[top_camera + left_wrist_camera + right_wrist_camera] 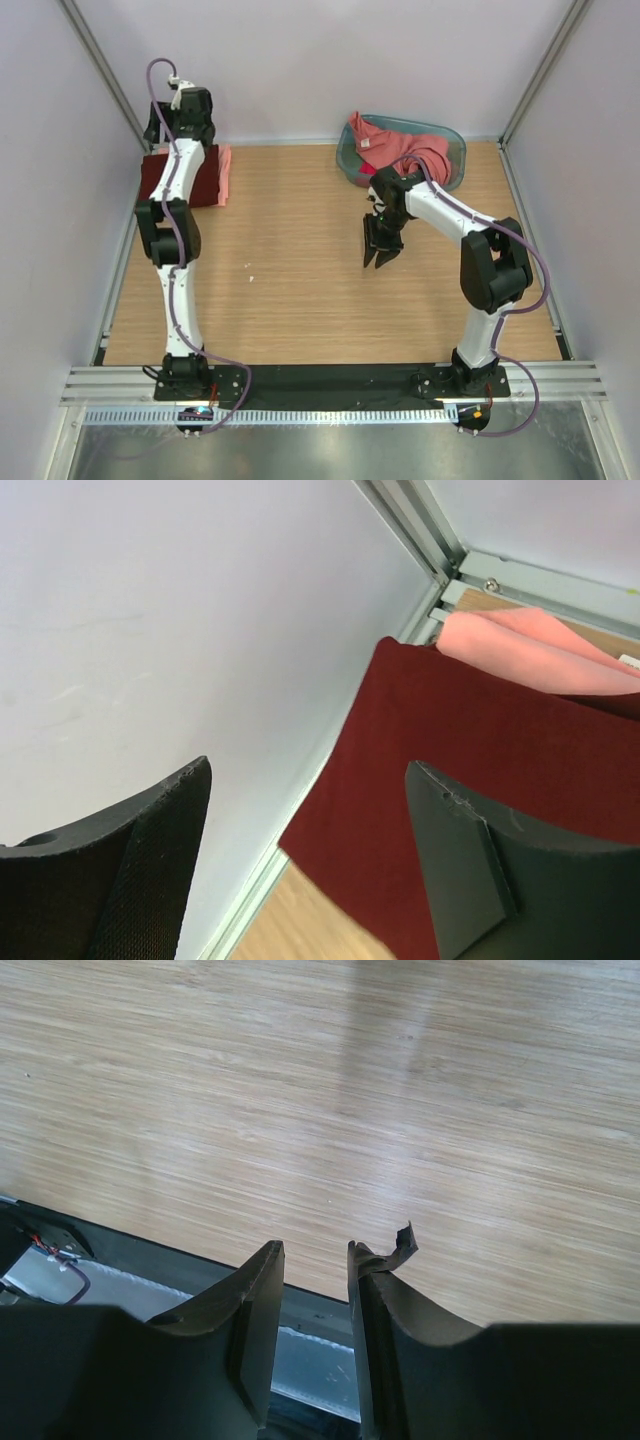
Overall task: Fold and stack the t-shirts
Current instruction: Neatly place the folded tshirt to the corner
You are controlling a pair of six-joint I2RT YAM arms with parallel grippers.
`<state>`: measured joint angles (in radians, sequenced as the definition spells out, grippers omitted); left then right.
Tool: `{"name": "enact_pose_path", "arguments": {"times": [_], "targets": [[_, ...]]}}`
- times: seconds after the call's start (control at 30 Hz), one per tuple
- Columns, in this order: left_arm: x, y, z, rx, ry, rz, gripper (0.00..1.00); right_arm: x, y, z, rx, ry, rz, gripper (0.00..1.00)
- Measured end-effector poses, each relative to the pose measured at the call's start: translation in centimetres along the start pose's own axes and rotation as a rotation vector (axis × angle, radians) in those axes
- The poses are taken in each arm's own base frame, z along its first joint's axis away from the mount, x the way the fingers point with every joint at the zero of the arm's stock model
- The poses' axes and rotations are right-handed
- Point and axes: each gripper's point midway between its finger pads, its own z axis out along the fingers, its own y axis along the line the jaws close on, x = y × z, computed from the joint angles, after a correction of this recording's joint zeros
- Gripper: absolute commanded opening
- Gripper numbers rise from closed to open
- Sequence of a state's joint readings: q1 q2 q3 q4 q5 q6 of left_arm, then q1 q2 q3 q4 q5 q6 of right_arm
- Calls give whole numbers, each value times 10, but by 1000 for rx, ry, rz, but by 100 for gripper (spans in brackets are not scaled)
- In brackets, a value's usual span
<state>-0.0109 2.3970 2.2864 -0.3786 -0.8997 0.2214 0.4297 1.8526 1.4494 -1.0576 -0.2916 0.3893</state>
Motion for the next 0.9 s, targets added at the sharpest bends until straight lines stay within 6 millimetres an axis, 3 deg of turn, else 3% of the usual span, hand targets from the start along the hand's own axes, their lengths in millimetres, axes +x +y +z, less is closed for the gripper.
{"name": "enact_pose_path", "arguments": {"times": [0.1,0.23,0.33,0.47,0.7,0.77,0.83,0.9], "targets": [[-13,20,-26,20,-16,-39,81,-1,2,0,-8,-4,-1,39],[-27,32,-79,74,-49,-63,81,-2,3,0,-21,-20,-1,39],[-30,22,-131,180,-74,-76,81,4,3,-4,-32,-43,1,39],[-16,-6,-205,407,-59,-121,81,15,3,-16,-58,-98,3,40],[54,-33,-325,757,49,-187,90,45,-4,-29,-124,-224,34,40],[86,-42,-359,846,90,-168,98,57,-8,-31,-148,-275,50,43],[123,-50,-390,929,143,-137,100,69,-13,-33,-172,-326,72,47],[161,-50,-411,992,196,-128,100,78,-18,-33,-201,-378,94,58]]}}
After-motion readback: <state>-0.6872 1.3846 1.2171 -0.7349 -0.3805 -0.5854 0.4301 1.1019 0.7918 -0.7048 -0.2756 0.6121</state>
